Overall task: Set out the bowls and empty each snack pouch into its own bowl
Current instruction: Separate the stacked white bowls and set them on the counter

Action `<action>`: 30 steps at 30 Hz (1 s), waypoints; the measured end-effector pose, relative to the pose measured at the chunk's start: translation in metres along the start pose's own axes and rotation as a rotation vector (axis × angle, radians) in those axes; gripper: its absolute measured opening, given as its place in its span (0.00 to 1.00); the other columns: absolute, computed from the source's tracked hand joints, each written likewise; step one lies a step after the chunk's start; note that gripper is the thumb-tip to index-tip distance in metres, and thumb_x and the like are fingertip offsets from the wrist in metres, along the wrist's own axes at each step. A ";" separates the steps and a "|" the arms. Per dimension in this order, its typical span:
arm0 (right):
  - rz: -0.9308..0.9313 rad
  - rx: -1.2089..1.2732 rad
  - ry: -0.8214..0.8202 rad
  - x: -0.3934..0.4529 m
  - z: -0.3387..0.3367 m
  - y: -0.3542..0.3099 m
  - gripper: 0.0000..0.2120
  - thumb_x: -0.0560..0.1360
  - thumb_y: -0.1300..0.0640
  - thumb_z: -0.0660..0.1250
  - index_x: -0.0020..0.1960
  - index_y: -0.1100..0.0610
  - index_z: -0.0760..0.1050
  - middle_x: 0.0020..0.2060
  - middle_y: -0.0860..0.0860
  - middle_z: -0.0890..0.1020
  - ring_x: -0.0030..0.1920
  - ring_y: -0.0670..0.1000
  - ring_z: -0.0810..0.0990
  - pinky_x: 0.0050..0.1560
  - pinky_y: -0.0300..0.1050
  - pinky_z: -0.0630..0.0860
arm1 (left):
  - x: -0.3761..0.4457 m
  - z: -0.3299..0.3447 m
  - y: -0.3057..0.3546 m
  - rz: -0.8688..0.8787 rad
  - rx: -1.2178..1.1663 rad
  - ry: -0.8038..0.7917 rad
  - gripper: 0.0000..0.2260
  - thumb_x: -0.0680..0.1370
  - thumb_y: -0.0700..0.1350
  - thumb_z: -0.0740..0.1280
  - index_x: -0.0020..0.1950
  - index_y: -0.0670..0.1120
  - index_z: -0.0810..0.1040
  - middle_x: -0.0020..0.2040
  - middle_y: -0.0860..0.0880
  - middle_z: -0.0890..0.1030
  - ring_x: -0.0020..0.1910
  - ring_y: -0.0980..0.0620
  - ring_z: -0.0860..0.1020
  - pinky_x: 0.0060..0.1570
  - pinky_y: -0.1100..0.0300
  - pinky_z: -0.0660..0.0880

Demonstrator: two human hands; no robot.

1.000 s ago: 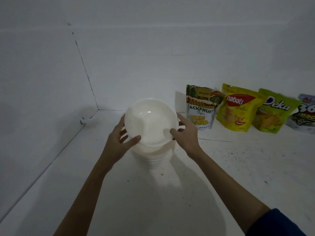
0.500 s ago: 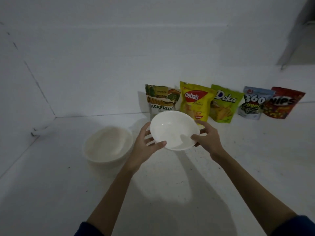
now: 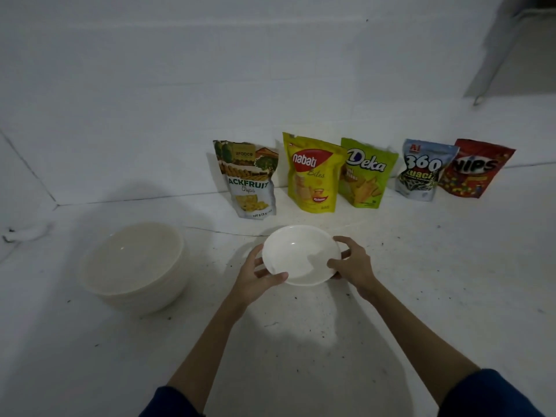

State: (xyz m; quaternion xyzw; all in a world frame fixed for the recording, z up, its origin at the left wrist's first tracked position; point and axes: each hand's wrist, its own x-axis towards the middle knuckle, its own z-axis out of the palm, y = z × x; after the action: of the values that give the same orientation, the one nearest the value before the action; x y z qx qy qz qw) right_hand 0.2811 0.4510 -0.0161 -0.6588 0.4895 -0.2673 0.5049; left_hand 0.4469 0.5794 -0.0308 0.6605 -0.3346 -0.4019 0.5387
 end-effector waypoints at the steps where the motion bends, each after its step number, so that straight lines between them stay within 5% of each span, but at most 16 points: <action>1: -0.004 -0.021 0.002 0.001 0.000 0.001 0.27 0.68 0.66 0.69 0.65 0.57 0.70 0.38 0.51 0.75 0.34 0.50 0.76 0.28 0.36 0.78 | 0.000 0.000 -0.001 -0.002 0.007 0.000 0.34 0.69 0.40 0.74 0.69 0.55 0.62 0.67 0.46 0.69 0.61 0.48 0.72 0.38 0.67 0.77; 4: -0.086 -0.346 0.086 0.005 0.002 -0.001 0.29 0.67 0.58 0.71 0.66 0.54 0.67 0.57 0.57 0.71 0.56 0.57 0.71 0.53 0.48 0.73 | -0.002 -0.004 0.004 0.008 0.070 0.020 0.39 0.69 0.41 0.74 0.73 0.53 0.56 0.69 0.45 0.67 0.63 0.47 0.72 0.48 0.62 0.76; 6: -0.213 -0.443 0.146 0.003 0.007 -0.015 0.28 0.67 0.57 0.71 0.66 0.54 0.68 0.60 0.58 0.68 0.62 0.59 0.65 0.58 0.50 0.68 | -0.006 -0.014 0.015 0.070 0.172 0.077 0.38 0.68 0.43 0.75 0.73 0.52 0.57 0.68 0.46 0.68 0.63 0.46 0.72 0.56 0.57 0.73; 10: -0.433 -0.319 0.033 -0.003 0.045 -0.059 0.20 0.67 0.58 0.71 0.58 0.55 0.75 0.53 0.56 0.74 0.57 0.56 0.69 0.51 0.42 0.65 | -0.027 -0.057 0.053 0.228 0.310 0.173 0.26 0.70 0.44 0.73 0.66 0.52 0.68 0.61 0.52 0.74 0.59 0.51 0.75 0.59 0.58 0.72; 14: -0.543 -0.220 -0.212 -0.017 0.117 -0.100 0.15 0.68 0.57 0.72 0.54 0.57 0.76 0.46 0.53 0.76 0.46 0.49 0.72 0.41 0.36 0.67 | -0.054 -0.128 0.074 0.348 0.437 0.450 0.19 0.72 0.43 0.71 0.62 0.49 0.72 0.56 0.51 0.78 0.54 0.53 0.77 0.54 0.59 0.74; 19: -0.482 -0.259 -0.335 -0.027 0.193 -0.125 0.20 0.70 0.52 0.70 0.59 0.58 0.72 0.49 0.53 0.72 0.46 0.48 0.70 0.46 0.41 0.66 | -0.079 -0.214 0.049 0.221 0.672 0.748 0.21 0.70 0.42 0.73 0.62 0.44 0.74 0.60 0.43 0.76 0.57 0.45 0.75 0.53 0.58 0.70; 23: -0.408 -0.337 -0.379 -0.028 0.219 -0.130 0.24 0.69 0.56 0.71 0.62 0.59 0.70 0.54 0.57 0.75 0.47 0.49 0.70 0.46 0.42 0.68 | -0.087 -0.241 0.027 0.025 0.601 0.709 0.25 0.69 0.42 0.73 0.65 0.42 0.71 0.60 0.40 0.75 0.50 0.47 0.76 0.50 0.58 0.72; 30: -0.439 -0.344 -0.288 -0.032 0.226 -0.132 0.21 0.67 0.61 0.70 0.59 0.62 0.74 0.54 0.59 0.75 0.47 0.49 0.69 0.46 0.39 0.65 | -0.086 -0.250 0.022 0.102 0.497 0.647 0.21 0.69 0.35 0.70 0.62 0.44 0.76 0.59 0.42 0.76 0.51 0.49 0.77 0.50 0.58 0.74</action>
State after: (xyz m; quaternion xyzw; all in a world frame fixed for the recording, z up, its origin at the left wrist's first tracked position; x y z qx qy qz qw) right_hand 0.5097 0.5729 0.0324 -0.8556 0.2972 -0.1871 0.3803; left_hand 0.6305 0.7612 0.0296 0.8454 -0.2672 -0.0529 0.4594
